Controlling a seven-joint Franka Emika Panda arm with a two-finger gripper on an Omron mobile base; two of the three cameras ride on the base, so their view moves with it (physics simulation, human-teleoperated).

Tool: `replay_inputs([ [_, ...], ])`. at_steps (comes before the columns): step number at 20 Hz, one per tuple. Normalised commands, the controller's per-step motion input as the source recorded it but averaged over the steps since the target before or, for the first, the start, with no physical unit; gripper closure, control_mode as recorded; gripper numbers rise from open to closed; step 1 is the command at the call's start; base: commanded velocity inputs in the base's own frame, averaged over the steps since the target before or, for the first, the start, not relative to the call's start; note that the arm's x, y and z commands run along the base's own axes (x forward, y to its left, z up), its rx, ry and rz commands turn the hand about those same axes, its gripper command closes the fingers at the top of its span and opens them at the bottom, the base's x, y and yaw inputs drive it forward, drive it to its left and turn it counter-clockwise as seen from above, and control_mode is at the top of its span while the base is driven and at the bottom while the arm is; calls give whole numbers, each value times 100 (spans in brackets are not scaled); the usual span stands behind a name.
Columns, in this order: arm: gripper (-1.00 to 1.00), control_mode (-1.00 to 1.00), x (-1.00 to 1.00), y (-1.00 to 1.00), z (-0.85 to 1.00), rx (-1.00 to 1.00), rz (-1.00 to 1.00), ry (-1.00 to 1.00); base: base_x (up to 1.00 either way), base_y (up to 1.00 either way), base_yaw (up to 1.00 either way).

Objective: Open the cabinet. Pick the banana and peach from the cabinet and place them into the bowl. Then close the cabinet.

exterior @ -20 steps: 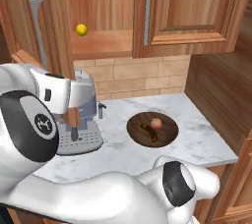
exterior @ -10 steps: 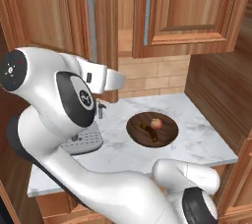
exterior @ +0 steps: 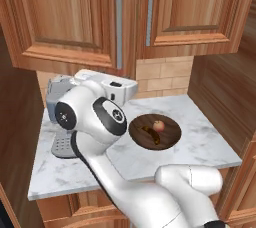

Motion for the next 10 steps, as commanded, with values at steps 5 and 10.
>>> replay_inputs([
  [5,-100,-100,100,-54,100,11,-17,-13,0,0,0],
  [10,-100,-100,100,-71,87,13,-13,-13,0,0,0],
])
